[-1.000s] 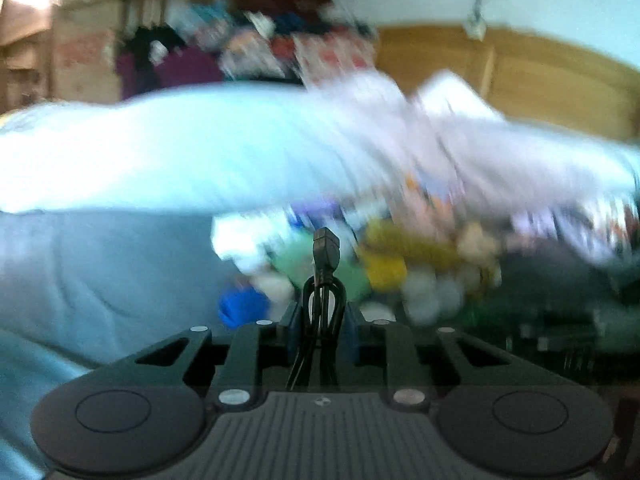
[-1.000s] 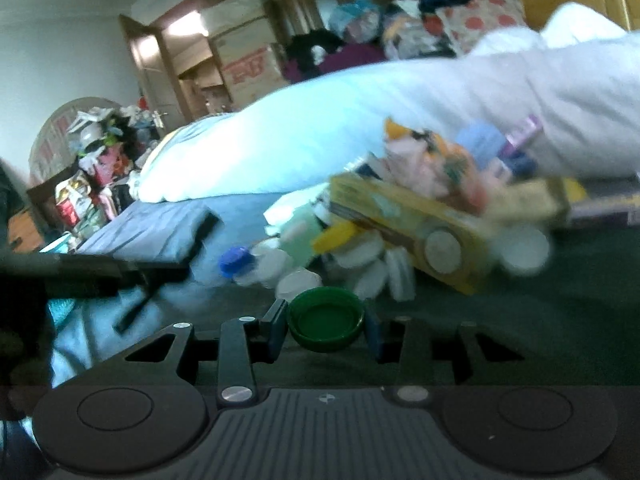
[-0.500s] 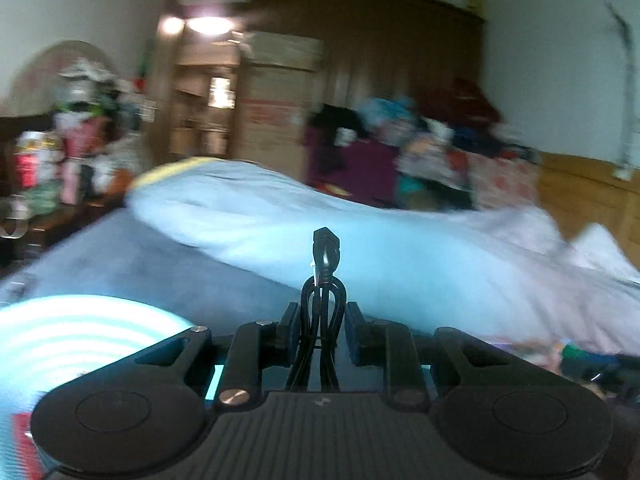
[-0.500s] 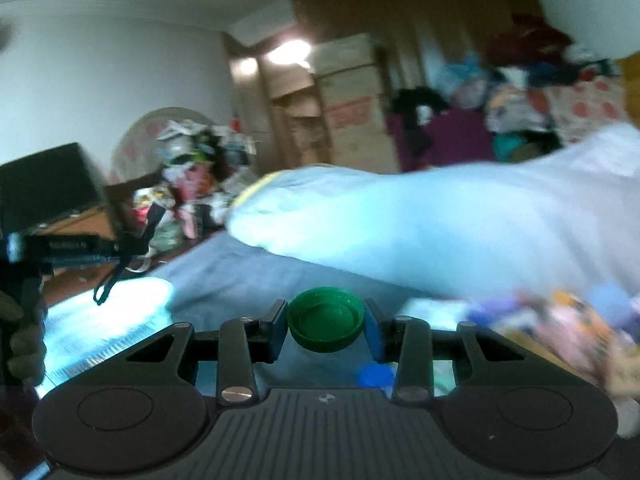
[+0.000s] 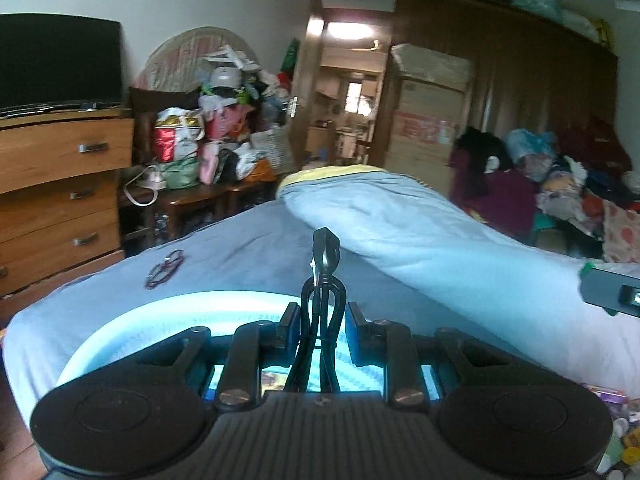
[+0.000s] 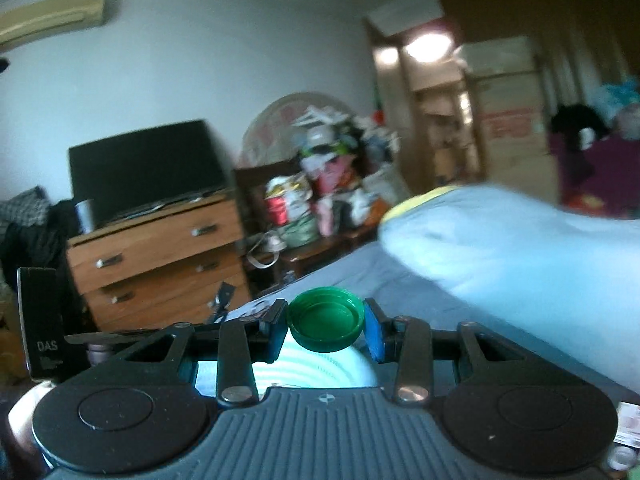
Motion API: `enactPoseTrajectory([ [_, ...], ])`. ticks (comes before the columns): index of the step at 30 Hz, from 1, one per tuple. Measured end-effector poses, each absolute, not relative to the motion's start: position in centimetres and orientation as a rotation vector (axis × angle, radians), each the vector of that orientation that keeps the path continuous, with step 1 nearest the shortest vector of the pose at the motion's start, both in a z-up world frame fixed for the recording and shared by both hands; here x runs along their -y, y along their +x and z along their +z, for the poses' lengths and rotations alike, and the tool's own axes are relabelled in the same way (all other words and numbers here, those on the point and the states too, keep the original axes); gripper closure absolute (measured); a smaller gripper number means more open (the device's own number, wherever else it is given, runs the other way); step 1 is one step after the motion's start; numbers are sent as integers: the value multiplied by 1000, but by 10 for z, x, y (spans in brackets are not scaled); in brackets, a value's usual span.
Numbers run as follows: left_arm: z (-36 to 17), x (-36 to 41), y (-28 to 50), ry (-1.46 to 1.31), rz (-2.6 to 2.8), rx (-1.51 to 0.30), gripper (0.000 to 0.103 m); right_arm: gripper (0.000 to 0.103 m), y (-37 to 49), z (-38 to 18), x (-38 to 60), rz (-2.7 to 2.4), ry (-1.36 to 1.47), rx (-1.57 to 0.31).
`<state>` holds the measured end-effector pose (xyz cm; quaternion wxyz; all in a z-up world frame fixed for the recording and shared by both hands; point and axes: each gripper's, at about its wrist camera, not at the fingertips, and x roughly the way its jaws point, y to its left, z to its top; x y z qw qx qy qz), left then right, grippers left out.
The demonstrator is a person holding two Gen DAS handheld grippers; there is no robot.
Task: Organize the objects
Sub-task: 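Carry the black cable and green cap over the teal basket, then open both tools, dropping the cable and cap into the basket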
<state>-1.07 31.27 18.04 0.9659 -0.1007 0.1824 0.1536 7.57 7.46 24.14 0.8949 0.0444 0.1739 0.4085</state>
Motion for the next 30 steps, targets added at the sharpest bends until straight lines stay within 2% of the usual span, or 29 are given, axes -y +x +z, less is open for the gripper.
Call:
enactPoseTrajectory([
  [9, 168, -347, -12, -248, 361, -398, 78, 62, 84, 226, -128, 880, 93, -480],
  [24, 142, -341, 10, -251, 362, -444, 77, 62, 75, 215, -151, 897, 51, -522],
  [25, 141, -341, 13, -251, 365, -443, 75, 61, 76, 214, -153, 899, 49, -524],
  [27, 143, -339, 11, -245, 377, -424, 49, 47, 74, 214, -153, 890, 46, -513],
  [28, 144, -337, 11, -238, 379, -413, 46, 41, 72, 214, -152, 888, 49, -506],
  [30, 147, -334, 12, -225, 374, -409, 44, 41, 71, 215, -151, 890, 57, -505],
])
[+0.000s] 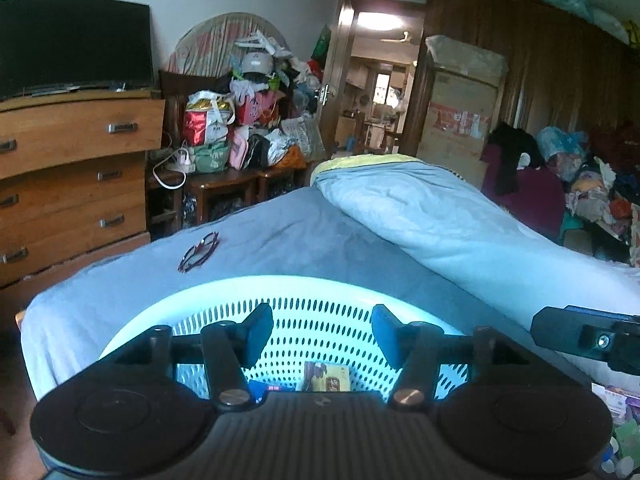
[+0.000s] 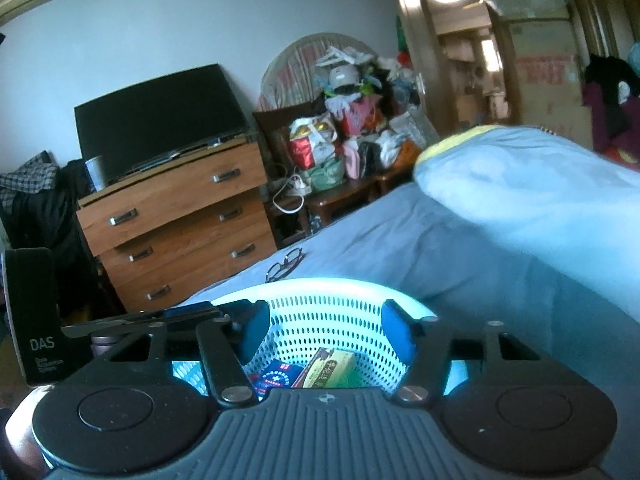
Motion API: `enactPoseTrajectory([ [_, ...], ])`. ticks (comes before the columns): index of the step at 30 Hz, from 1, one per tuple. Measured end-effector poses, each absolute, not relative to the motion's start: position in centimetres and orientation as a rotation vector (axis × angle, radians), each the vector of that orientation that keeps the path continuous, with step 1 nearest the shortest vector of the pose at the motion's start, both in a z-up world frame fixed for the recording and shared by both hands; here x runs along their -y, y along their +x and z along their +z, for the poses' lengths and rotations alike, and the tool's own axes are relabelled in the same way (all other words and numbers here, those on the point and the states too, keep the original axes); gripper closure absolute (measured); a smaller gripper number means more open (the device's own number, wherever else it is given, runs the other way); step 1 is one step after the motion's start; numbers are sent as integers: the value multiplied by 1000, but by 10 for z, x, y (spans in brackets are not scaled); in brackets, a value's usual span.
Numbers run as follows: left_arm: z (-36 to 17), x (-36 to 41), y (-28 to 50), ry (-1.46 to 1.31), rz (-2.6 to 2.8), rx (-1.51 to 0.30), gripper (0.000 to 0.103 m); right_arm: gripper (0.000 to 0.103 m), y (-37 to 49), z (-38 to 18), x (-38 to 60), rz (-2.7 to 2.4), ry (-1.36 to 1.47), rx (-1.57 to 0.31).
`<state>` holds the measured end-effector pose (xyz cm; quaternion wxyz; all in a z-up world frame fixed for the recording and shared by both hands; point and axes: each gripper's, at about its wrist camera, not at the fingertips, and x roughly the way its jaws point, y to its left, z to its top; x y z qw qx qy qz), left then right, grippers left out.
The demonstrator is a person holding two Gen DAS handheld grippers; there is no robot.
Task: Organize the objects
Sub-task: 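Open both tools, dropping the cable and cap into the basket, then move both tools back over the pile on the bed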
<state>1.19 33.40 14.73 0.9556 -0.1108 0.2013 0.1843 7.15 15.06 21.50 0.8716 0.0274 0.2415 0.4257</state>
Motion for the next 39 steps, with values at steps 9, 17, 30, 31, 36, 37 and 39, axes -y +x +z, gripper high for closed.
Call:
enactPoseTrajectory([
  [9, 166, -304, 12, -187, 297, -352, 28, 27, 49, 214, -95, 832, 108, -396],
  [17, 184, -186, -2, -108, -53, -255, 20, 22, -2, 131, 50, 519, 93, -419],
  [30, 89, -42, 22, -23, -330, -535, 21, 47, 31, 9, 171, 142, 14, -670],
  [31, 84, -39, 24, -19, -329, -545, 21, 47, 35, 6, 170, 136, 1, -663],
  [36, 69, -37, 46, -14, -323, -574, 21, 47, 57, -7, 166, 127, -32, -659],
  [37, 68, -40, 46, -13, -324, -577, 21, 47, 61, -8, 170, 124, -21, -662],
  [39, 68, -38, 51, -10, -328, -583, 21, 47, 66, -8, 172, 132, -11, -670],
])
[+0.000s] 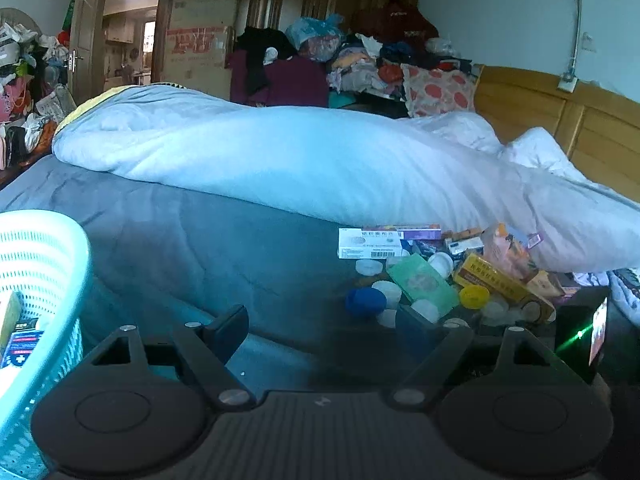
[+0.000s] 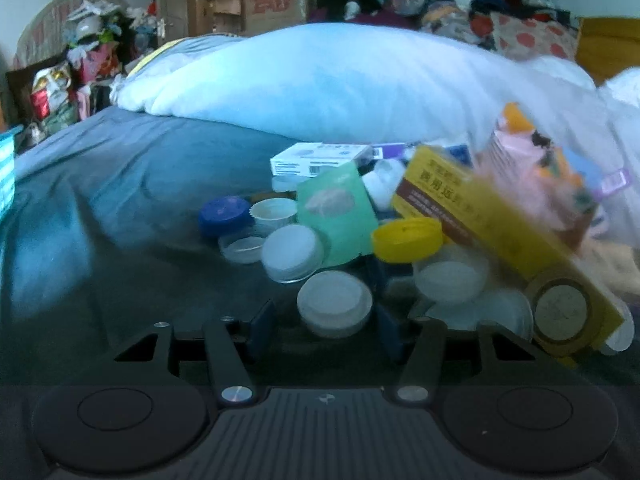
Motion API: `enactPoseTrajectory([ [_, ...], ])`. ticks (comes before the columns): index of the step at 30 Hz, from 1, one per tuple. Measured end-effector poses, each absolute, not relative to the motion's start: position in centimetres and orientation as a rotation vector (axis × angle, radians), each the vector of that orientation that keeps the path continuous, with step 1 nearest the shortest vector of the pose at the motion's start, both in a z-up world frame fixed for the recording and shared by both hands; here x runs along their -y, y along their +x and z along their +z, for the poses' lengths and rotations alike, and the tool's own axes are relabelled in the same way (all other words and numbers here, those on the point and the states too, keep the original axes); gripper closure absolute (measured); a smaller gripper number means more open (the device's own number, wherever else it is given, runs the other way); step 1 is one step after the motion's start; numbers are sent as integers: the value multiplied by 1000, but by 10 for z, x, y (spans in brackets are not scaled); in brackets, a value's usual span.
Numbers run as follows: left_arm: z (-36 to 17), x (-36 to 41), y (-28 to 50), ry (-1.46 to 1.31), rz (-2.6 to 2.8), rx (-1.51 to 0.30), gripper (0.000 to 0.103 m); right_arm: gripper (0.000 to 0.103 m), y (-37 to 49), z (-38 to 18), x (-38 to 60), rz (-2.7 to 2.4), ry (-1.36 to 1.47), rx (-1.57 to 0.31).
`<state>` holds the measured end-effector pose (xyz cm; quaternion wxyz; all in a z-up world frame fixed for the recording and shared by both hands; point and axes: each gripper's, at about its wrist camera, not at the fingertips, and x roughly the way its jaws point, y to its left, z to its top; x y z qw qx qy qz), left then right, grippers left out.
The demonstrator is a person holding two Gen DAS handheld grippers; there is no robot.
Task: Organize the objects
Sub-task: 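Move both tools back over the pile on the bed, then grasp a white cap with each tool from the pile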
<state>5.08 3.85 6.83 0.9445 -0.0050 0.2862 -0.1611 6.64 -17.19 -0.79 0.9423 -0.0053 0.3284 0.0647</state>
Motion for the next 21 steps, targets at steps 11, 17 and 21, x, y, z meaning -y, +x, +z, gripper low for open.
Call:
enactPoseTrajectory([
  [11, 55, -27, 52, -22, -357, -608, 20, 63, 48, 8, 137, 301, -301, -706],
  [17, 28, -13, 59, 30, -413, -670, 20, 63, 23, 12, 176, 226, -89, -687],
  [21, 0, 18, 65, 102, -503, -678, 26, 63, 6, 5, 206, 203, 50, -671],
])
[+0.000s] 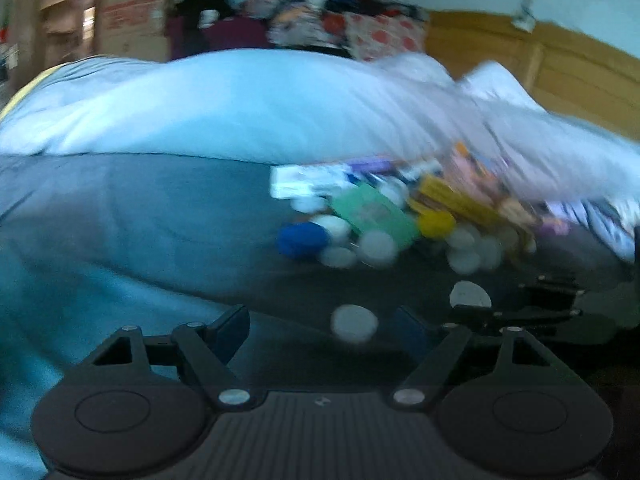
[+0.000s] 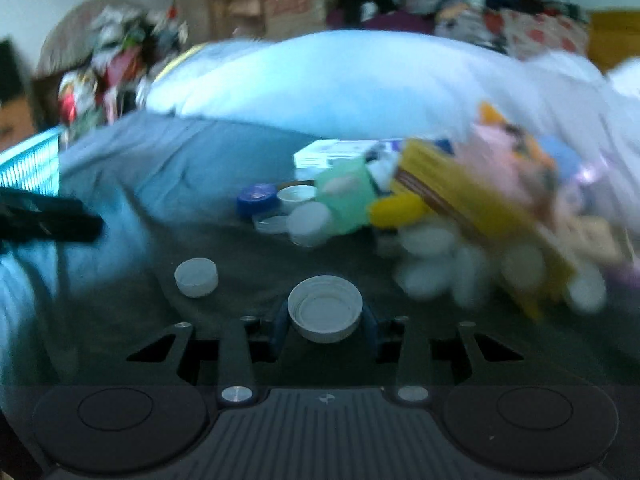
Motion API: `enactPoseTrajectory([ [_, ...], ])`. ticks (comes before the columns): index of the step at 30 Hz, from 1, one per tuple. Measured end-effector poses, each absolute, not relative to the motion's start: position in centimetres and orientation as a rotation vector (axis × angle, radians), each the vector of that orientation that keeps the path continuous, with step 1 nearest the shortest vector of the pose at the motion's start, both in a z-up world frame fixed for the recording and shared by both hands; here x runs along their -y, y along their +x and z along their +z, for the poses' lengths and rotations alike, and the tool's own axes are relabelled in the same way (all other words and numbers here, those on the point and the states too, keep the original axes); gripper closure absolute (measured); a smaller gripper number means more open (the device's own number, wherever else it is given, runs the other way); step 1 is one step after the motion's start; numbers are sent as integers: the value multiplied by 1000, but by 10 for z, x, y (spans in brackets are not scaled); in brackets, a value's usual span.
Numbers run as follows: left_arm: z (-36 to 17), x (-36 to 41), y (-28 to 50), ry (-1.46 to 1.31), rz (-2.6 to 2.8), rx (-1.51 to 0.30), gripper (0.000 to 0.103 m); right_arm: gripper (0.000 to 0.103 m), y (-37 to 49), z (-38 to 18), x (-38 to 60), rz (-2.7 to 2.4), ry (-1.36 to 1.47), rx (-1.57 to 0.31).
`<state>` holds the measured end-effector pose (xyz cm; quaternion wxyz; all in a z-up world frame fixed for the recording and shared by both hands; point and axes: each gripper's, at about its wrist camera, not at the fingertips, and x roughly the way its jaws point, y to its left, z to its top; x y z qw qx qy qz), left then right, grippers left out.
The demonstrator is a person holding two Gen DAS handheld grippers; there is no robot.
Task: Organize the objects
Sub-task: 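Grasp a white cap with each tool from the pile, then carry both white caps over the teal basket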
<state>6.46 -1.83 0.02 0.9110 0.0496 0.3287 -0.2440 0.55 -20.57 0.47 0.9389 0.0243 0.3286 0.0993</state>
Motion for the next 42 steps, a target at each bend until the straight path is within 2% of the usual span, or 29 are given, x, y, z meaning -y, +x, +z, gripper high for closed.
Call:
enactPoseTrajectory([
  [5, -33, 62, 81, 216, -550, -679, 39, 63, 6, -3, 218, 193, 113, -667],
  [8, -42, 69, 90, 208, -538, -695, 43, 63, 3, -6, 218, 199, 124, -659],
  [10, -48, 72, 93, 212, -538, -712, 50, 63, 2, -6, 217, 202, 127, -655],
  [11, -50, 71, 93, 208, -532, -706, 57, 63, 2, -6, 218, 203, 129, -653],
  [12, -51, 70, 93, 203, -527, -705, 70, 63, 3, -6, 218, 204, 130, -650],
  [15, -41, 64, 90, 169, -507, -712, 70, 63, -3, 2, 217, 202, 135, -627],
  [19, 6, 44, 76, 112, -454, -608, 70, 63, -4, 32, 213, 222, 133, -549],
  [24, 91, -5, 61, 53, -314, -431, 70, 63, 15, 104, 193, 279, 136, -390],
  [30, 175, -113, 32, -6, -19, -250, 70, 63, 42, 191, 142, 425, 168, -251],
  [36, 193, -229, -3, -115, 271, -237, 70, 63, 56, 245, 56, 630, 190, -221],
  [42, 180, -299, -27, -198, 370, -327, 70, 63, 72, 262, -38, 801, 156, -329],
])
